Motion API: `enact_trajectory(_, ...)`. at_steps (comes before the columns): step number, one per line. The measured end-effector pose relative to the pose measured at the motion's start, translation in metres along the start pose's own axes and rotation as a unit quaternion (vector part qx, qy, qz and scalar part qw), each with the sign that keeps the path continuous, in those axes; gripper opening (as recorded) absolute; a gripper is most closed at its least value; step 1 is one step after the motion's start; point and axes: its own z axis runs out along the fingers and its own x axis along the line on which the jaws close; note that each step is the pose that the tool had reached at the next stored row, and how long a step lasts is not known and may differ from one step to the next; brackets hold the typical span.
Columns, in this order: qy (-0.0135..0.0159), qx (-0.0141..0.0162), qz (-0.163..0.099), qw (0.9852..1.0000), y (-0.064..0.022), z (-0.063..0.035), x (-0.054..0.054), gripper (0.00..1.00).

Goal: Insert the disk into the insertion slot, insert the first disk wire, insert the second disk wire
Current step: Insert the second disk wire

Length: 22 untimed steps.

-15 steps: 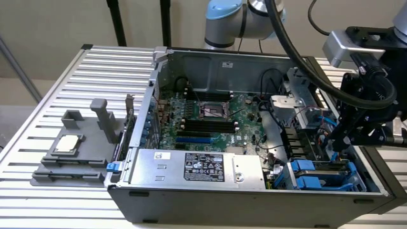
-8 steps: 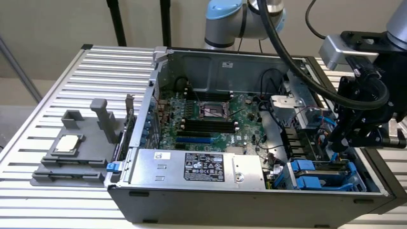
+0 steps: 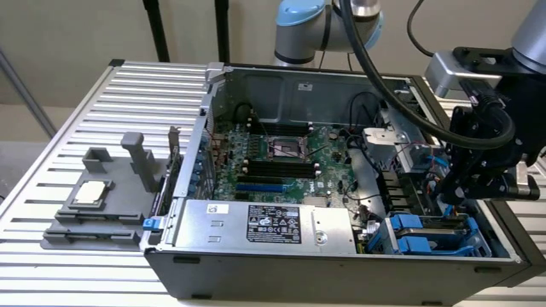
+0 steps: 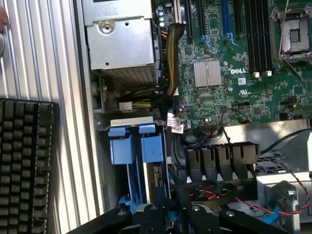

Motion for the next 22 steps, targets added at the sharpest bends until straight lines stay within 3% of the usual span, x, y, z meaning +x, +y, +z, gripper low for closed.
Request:
enact_trajectory(2, 0.0013, -0.0003, 0.0, 1.0, 0.0001, 0.0001, -0.001, 0.16)
enact_trajectory(6, 0.0018, -0.0004, -0.001, 1.0, 0.0007, 0.0, -0.001, 0.16)
enact_trajectory(12, -0.0011, 0.0005, -0.001, 1.0, 0.0167, -0.0004, 0.005, 0.16)
enact_trajectory(15, -0.0065, 0.001, -0.001, 1.0, 0.0166, 0.0016, 0.011, 0.16)
enact_trajectory(18, -0.0145, 0.0024, -0.001, 0.9999, 0.0163, 0.0041, 0.014, 0.16)
enact_trajectory(22, -0.0247, 0.0076, -0.002, 0.9997, 0.0161, 0.0061, 0.017, 0.16)
